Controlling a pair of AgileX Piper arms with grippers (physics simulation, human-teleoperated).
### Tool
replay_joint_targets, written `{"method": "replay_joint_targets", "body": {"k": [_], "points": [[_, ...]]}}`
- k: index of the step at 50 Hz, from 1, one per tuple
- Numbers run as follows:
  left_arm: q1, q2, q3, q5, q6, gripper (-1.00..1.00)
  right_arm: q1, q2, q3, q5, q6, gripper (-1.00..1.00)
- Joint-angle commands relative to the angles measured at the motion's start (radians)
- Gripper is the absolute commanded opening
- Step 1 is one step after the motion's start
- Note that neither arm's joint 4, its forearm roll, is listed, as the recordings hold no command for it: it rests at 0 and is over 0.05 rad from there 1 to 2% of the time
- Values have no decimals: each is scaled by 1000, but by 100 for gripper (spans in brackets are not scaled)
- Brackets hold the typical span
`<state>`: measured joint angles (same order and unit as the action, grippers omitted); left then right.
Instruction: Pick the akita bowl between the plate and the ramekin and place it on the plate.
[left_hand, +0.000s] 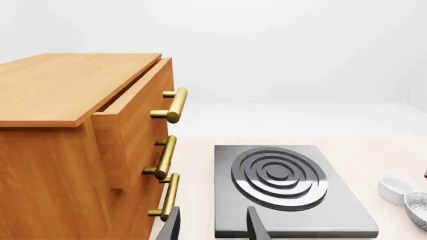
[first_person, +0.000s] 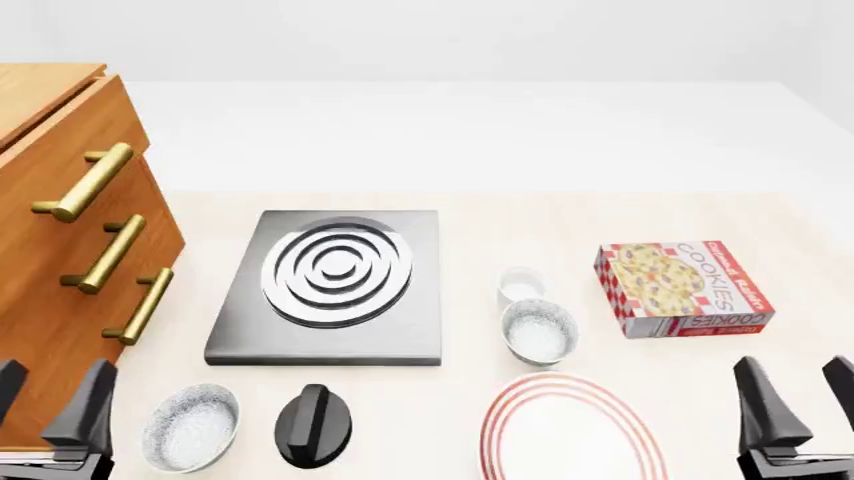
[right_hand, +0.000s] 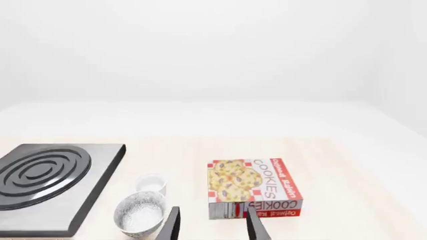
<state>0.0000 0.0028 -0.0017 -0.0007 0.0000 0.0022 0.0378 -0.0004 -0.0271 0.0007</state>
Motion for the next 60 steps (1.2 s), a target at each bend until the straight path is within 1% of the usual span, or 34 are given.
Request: {"method": "replay_joint_targets", "body": {"k": [1,4,7,9,10,13,14,16,17,18,20,28,29,30,31,32,33,34,36,37,38,39,40,43,44,47,48,49,51,52,53,55,58,60], "points": [[0,4,-3,-1,0,100,27,99,0,-65,-1,100],[0,4,-3,-1,0,100,35,83,0,-48,-23,100],[0,4,-3,-1,0,100,22,135,0,-88,-31,100],[0,4,-3,-1,0,100,11,136,-1,-92,-52,100],[0,4,-3,-1,0,100,13,133,-2,-90,-82,100],[0,4,-3,-1,0,100,5,144,-18,-78,-91,100],[0,4,-3,-1,0,100,23,129,-57,-25,-96,100],[0,4,-3,-1,0,100,22,120,-73,1,-111,100],[0,4,-3,-1,0,100,28,102,-99,39,-121,100],[0,4,-3,-1,0,100,43,99,-140,82,-107,100],[0,4,-3,-1,0,100,62,99,-200,139,-119,100],[0,4,-3,-1,0,100,106,171,-451,302,-137,100],[0,4,-3,-1,0,100,127,188,-469,309,-140,100],[0,4,-3,-1,0,100,115,214,-511,329,-172,100],[0,4,-3,-1,0,100,115,214,-511,329,-172,100],[0,4,-3,-1,0,100,119,240,-569,356,-153,100],[0,4,-3,-1,0,100,119,240,-570,356,-153,100],[0,4,-3,-1,0,100,123,263,-605,372,-154,100],[0,4,-3,-1,0,100,43,305,-640,395,-201,100],[0,4,-3,-1,0,100,43,305,-640,395,-201,100],[0,4,-3,-1,0,100,94,342,-726,434,-172,100],[0,4,-3,-1,0,100,96,360,-744,443,-182,100],[0,4,-3,-1,0,100,100,384,-790,464,-166,100],[0,4,-3,-1,0,100,103,420,-835,485,-173,100],[0,4,-3,-1,0,100,105,448,-880,506,-181,100],[0,4,-3,-1,0,100,127,517,-951,559,-193,100],[0,4,-3,-1,0,100,153,564,-969,585,-180,100],[0,4,-3,-1,0,100,140,577,-998,598,-155,100],[0,4,-3,-1,0,100,154,603,-1028,616,-176,100],[0,4,-3,-1,0,100,151,614,-1048,628,-174,100],[0,4,-3,-1,0,100,153,636,-1074,646,-147,100],[0,4,-3,-1,0,100,176,674,-1110,671,-140,100],[0,4,-3,-1,0,100,171,716,-1148,696,-131,100],[0,4,-3,-1,0,100,171,741,-1170,709,-139,100]]}}
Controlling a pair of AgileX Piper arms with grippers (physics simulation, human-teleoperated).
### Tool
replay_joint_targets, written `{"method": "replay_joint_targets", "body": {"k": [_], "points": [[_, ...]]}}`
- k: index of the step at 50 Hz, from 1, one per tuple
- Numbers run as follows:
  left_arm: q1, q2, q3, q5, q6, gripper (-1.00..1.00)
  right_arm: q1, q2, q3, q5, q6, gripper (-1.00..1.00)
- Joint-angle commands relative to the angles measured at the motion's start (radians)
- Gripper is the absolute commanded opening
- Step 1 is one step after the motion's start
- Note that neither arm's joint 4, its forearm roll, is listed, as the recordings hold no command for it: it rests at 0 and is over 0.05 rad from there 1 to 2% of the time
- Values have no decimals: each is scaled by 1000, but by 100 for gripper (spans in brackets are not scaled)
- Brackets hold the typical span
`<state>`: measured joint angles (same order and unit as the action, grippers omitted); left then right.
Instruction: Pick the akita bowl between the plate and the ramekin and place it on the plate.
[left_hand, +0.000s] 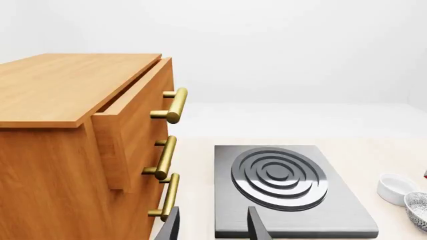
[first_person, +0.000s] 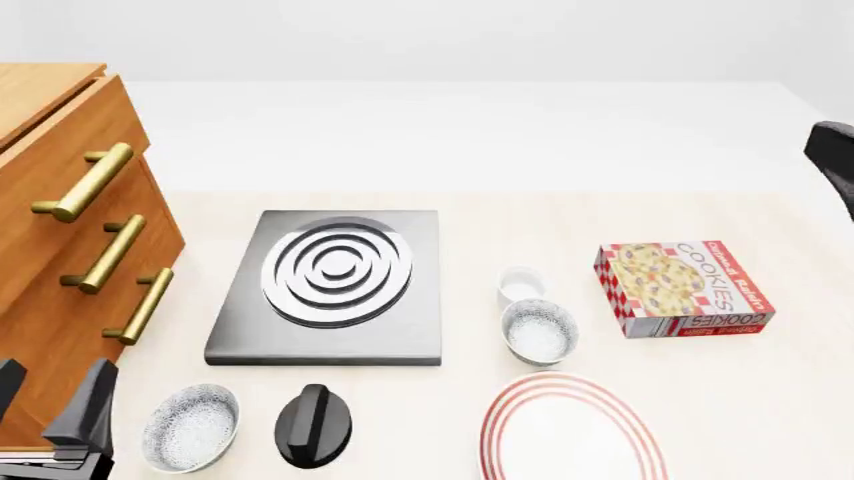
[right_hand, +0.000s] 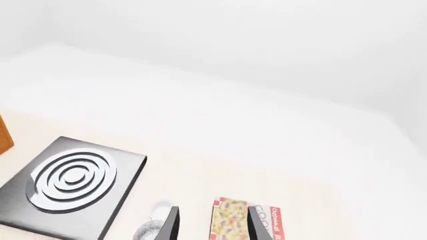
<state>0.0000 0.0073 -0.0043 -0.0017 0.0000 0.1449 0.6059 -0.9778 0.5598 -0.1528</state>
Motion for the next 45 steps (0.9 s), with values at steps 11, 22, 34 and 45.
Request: {"method": "replay_joint_targets", "body": {"k": [11,22,34,45], "points": [[0,0,0,0,0,100,69,314,-356,224,83,100],[0,0,0,0,0,100,54,406,-480,315,85,100],[0,0,0,0,0,100,100,515,-507,357,187,100],[0,0,0,0,0,100,143,561,-516,355,215,100]]}}
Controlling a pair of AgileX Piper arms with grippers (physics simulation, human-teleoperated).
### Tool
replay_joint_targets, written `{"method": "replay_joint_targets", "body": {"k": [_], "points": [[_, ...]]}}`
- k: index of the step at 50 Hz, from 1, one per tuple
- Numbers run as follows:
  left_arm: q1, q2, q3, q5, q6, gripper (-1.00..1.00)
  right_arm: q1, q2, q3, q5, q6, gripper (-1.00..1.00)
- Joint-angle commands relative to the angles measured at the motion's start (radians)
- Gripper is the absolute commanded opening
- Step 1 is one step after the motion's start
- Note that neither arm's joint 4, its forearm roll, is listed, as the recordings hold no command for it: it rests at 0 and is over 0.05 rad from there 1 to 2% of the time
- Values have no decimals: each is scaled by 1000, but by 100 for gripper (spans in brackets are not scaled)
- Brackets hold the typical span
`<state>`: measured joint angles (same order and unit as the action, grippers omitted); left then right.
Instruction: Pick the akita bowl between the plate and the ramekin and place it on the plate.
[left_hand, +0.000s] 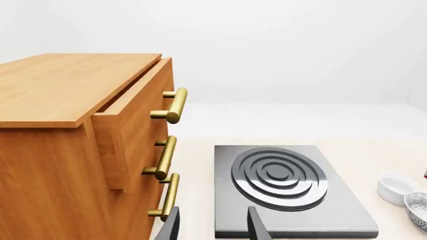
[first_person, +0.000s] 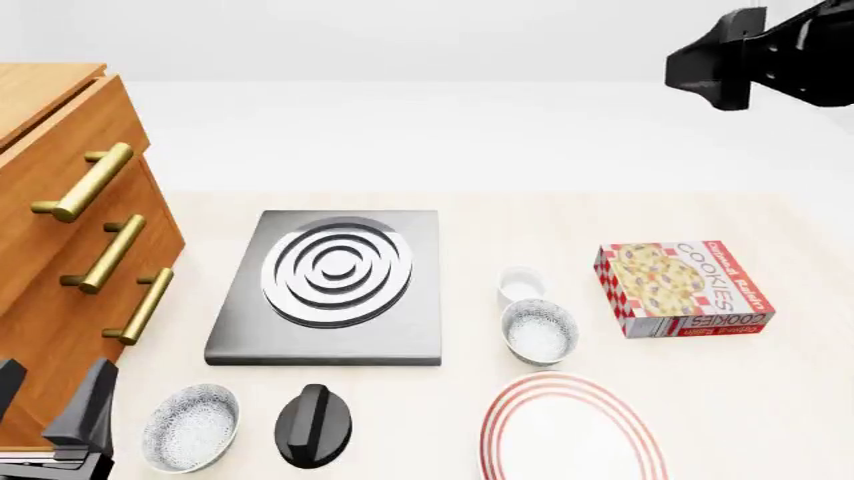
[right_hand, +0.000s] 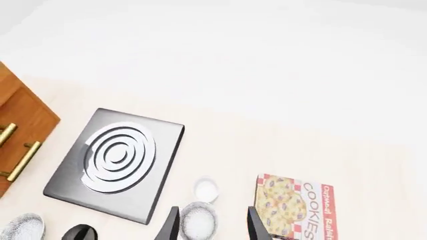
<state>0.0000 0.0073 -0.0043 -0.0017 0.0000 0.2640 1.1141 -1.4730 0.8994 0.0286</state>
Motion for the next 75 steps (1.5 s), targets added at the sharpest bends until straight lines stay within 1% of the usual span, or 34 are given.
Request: {"method": "replay_joint_targets", "body": {"k": [1,2,3,5,15,17,19,20,21,26,27,31,33,40,41,42,43,54,70,75], "points": [[0,0,0,0,0,100,24,53,-20,15,34,100],[0,0,0,0,0,100,27,90,-25,27,54,100],[0,0,0,0,0,100,29,94,-26,26,64,100],[0,0,0,0,0,100,22,98,-24,22,51,100],[0,0,0,0,0,100,19,102,-25,14,58,100],[0,0,0,0,0,100,-9,94,43,-14,30,100],[0,0,0,0,0,100,-9,94,44,-14,30,100],[0,0,0,0,0,100,-4,109,89,-51,44,100],[0,0,0,0,0,100,3,108,102,-66,60,100],[0,0,0,0,0,100,-8,112,137,-90,62,100],[0,0,0,0,0,100,-6,115,151,-96,69,100],[0,0,0,0,0,100,-6,115,152,-96,69,100],[0,0,0,0,0,100,-11,137,201,-133,78,100],[0,0,0,0,0,100,-6,153,237,-168,91,100],[0,0,0,0,0,100,18,167,245,-175,126,100],[0,0,0,0,0,100,22,173,251,-180,130,100],[0,0,0,0,0,100,12,174,261,-191,118,100],[0,0,0,0,0,100,-10,193,316,-240,111,100],[0,0,0,0,0,100,-37,212,393,-322,138,100],[0,0,0,0,0,100,-41,223,421,-358,167,100]]}}
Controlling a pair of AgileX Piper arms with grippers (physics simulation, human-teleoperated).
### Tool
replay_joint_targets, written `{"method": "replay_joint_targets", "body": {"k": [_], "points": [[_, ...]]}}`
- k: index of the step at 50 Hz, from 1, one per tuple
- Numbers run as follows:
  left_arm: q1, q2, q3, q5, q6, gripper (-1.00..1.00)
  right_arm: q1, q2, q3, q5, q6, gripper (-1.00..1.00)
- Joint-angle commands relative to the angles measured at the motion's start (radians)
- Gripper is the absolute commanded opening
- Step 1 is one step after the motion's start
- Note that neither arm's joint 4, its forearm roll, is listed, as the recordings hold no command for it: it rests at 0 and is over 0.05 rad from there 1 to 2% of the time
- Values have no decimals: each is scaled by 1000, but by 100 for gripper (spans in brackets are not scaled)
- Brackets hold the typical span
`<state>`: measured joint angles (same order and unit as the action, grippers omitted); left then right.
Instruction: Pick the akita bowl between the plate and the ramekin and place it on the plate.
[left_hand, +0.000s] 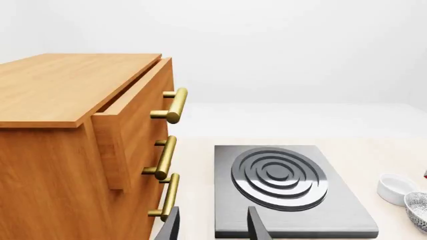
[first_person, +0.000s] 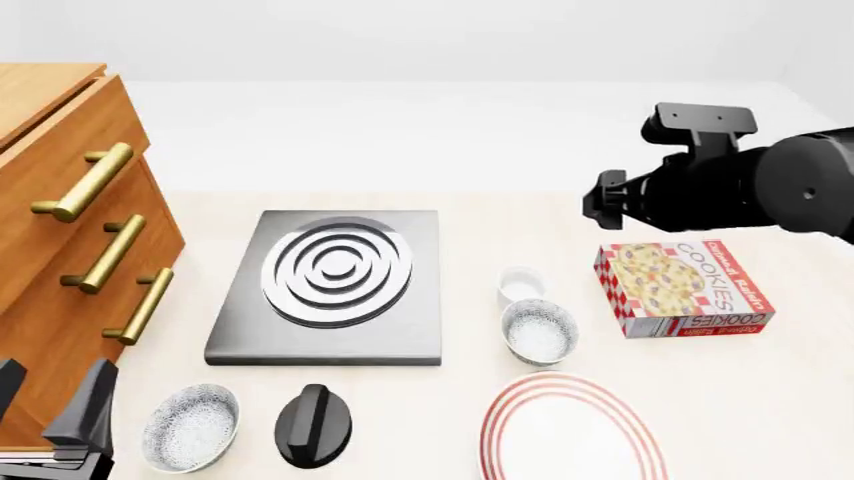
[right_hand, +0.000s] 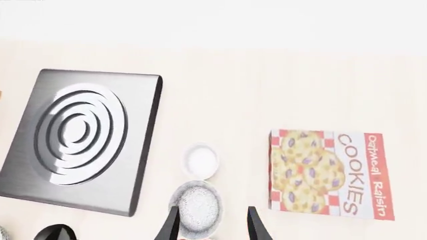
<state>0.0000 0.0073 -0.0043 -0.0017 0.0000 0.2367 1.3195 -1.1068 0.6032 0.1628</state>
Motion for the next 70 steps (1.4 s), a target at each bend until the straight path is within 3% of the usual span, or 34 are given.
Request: {"method": "replay_joint_targets", "body": {"k": [1,10,35,70], "points": [[0,0,0,0,0,100,-14,18,55,-62,33,100],[0,0,0,0,0,100,-10,68,109,-137,68,100],[0,0,0,0,0,100,-47,157,197,-265,49,100],[0,0,0,0,0,100,-30,188,276,-337,77,100]]}}
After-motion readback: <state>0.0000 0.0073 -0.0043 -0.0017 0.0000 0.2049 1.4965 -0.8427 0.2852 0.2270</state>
